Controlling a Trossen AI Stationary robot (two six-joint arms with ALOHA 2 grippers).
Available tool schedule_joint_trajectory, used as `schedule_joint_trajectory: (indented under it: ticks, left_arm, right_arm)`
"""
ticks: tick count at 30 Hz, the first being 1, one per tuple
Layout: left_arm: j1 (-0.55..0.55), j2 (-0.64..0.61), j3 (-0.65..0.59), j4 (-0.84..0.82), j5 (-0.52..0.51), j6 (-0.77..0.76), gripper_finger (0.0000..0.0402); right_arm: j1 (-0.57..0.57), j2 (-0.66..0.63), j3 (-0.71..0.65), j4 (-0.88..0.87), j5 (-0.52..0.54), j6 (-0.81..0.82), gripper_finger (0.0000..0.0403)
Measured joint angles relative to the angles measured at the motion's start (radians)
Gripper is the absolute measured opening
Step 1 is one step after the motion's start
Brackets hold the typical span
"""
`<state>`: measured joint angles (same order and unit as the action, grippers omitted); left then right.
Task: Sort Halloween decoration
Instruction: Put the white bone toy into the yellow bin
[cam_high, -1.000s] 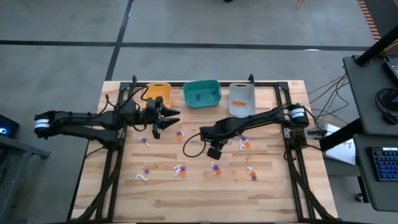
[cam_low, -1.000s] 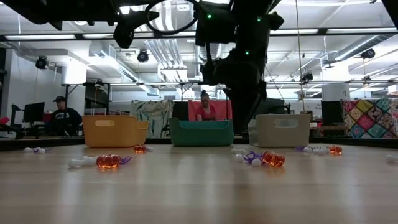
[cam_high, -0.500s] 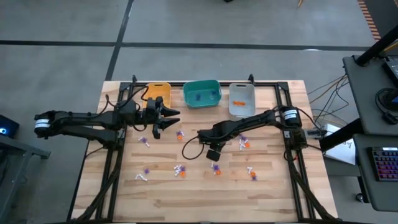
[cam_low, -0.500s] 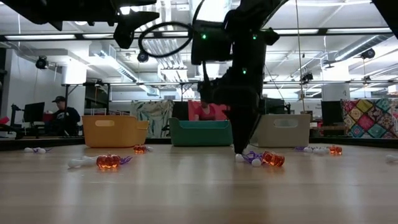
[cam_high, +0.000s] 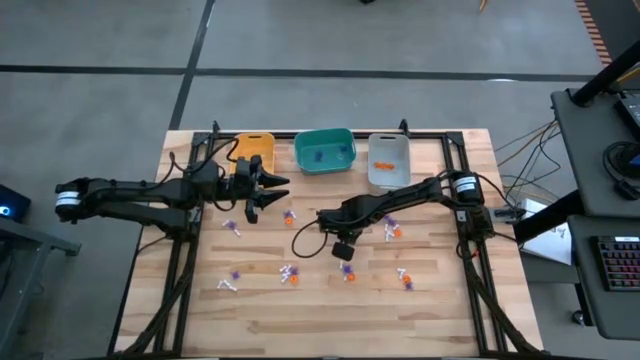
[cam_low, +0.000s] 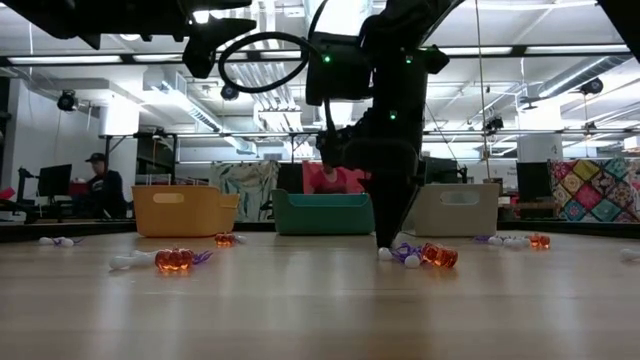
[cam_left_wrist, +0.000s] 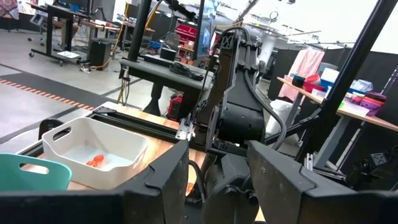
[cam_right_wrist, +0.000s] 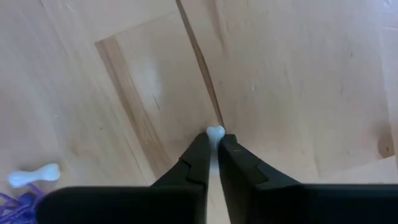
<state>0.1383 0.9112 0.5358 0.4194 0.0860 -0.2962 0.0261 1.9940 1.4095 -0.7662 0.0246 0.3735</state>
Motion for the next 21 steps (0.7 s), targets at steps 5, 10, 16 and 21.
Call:
schedule_joint_trajectory:
  ticks: [5,10,16,21]
  left_arm:
    - [0.000,0.000,0.000,0.000,0.000,0.000,0.0148]
    - [0.000,-0.028,0.008,-0.002,0.005,0.004,0.0148]
    - [0.000,-0.135,0.027,-0.001,0.028,0.071,0.0148]
    - [0.000,-0.216,0.027,-0.003,0.028,0.103,0.0148]
  right_arm:
    - [0.000,-0.004,-0.001,0.000,0.000,-0.015,0.0010]
    - [-0.005,-0.046,-0.002,0.002,0.019,-0.060,0.0009]
    - [-0.048,-0.130,0.059,0.086,0.030,-0.152,0.0009]
    - [-0.101,-0.133,0.110,0.289,0.011,-0.276,0.0009]
